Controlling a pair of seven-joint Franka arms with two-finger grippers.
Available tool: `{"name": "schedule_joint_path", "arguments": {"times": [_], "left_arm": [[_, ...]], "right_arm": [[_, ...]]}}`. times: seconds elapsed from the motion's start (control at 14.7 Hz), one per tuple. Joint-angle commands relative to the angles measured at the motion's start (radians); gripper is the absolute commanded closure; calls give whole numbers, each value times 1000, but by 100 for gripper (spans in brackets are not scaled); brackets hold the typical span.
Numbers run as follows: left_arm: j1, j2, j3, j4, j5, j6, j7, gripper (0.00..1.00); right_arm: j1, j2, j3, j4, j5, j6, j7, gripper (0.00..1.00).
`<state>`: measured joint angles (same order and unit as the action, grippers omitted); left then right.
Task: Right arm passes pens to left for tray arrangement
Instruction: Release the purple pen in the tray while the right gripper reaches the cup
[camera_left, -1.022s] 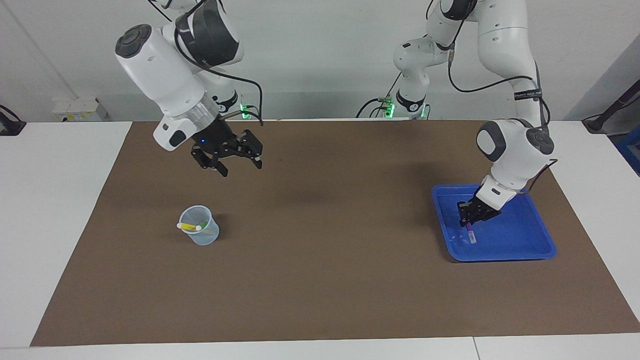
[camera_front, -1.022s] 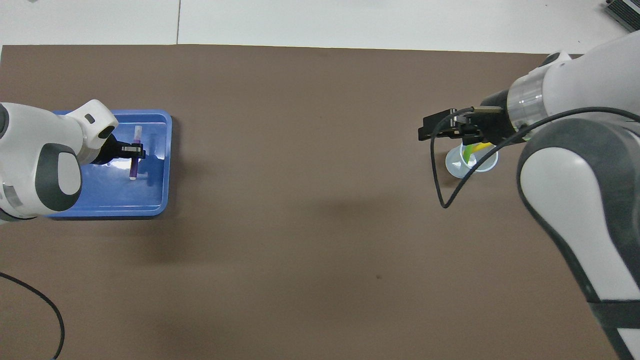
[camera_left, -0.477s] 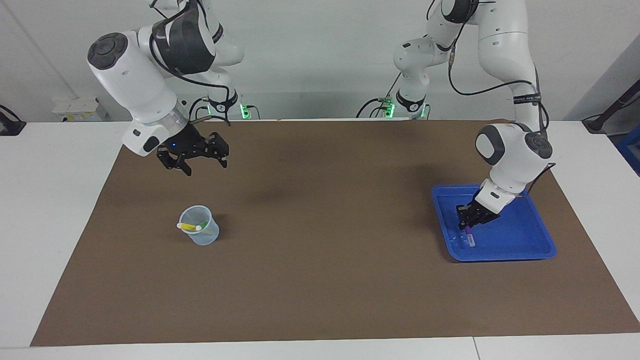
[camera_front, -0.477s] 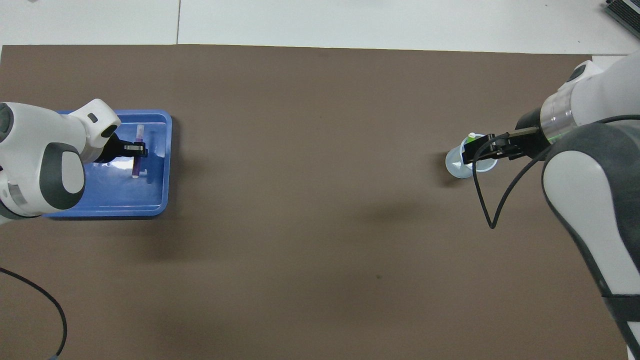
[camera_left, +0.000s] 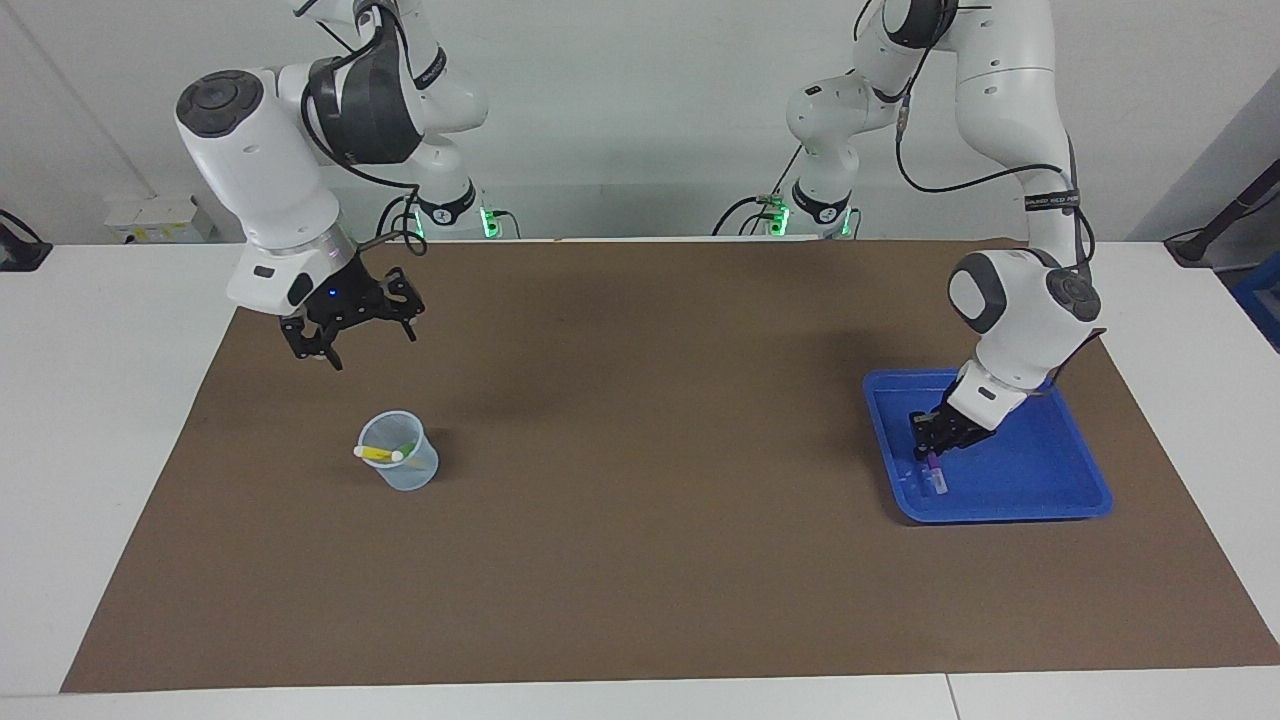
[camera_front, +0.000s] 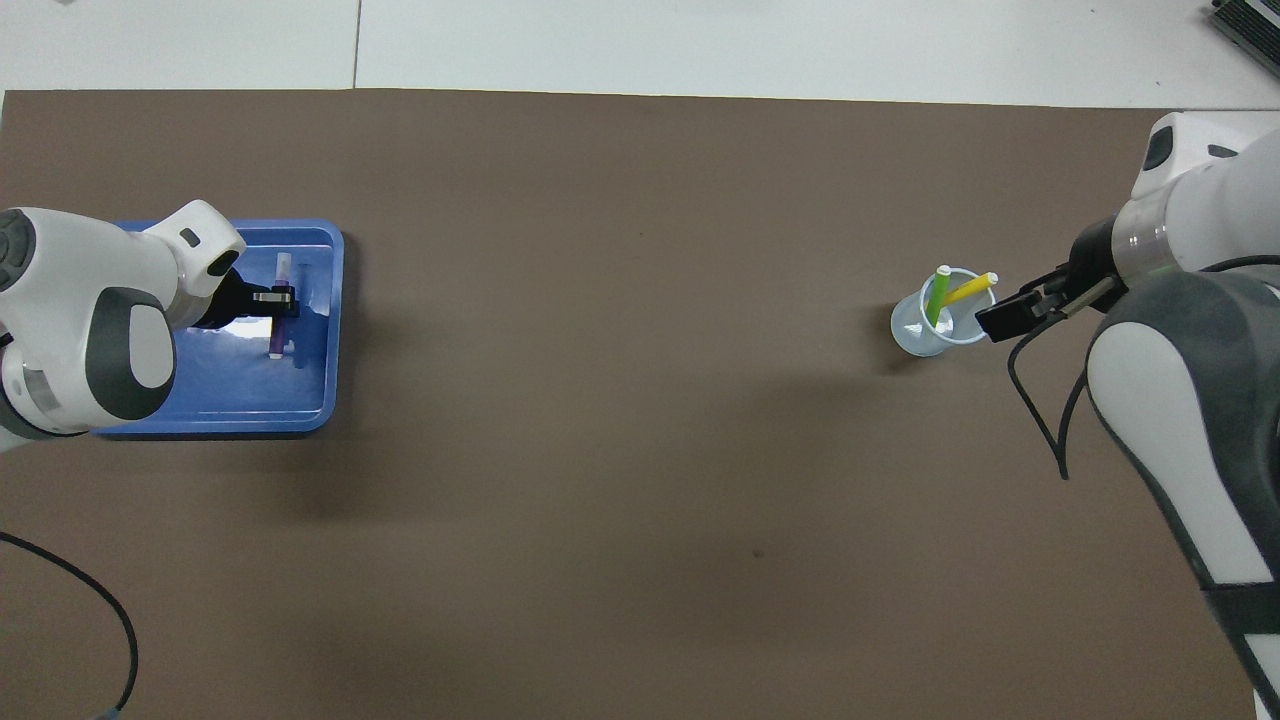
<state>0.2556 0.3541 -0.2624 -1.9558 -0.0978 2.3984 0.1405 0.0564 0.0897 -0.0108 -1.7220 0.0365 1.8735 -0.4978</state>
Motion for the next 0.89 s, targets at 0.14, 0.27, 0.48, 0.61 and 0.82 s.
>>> {"name": "schedule_joint_path", "arguments": {"times": [0.14,0.27,0.48,0.61,0.82], "left_arm": [[-1,3,-1,-11,23,27,-42,64],[-1,2,-1,-14,23,27,-42,63],[-1,2,-1,-15,23,34,-41,62],[2,2,-1,-15,23,34,-41,61],[11,3,-1,6,23,34,-44,45]], "right_arm": [[-26,48,12,-19,-20,79,-142,7],[-23,76,12,-19,-20,148,-236,11],[-17,110,12,-22,-20,208,-362,20],[-30,119,12,-60,-20,272,-444,21],[-52,125,12,-116,-20,366,-568,22]]}}
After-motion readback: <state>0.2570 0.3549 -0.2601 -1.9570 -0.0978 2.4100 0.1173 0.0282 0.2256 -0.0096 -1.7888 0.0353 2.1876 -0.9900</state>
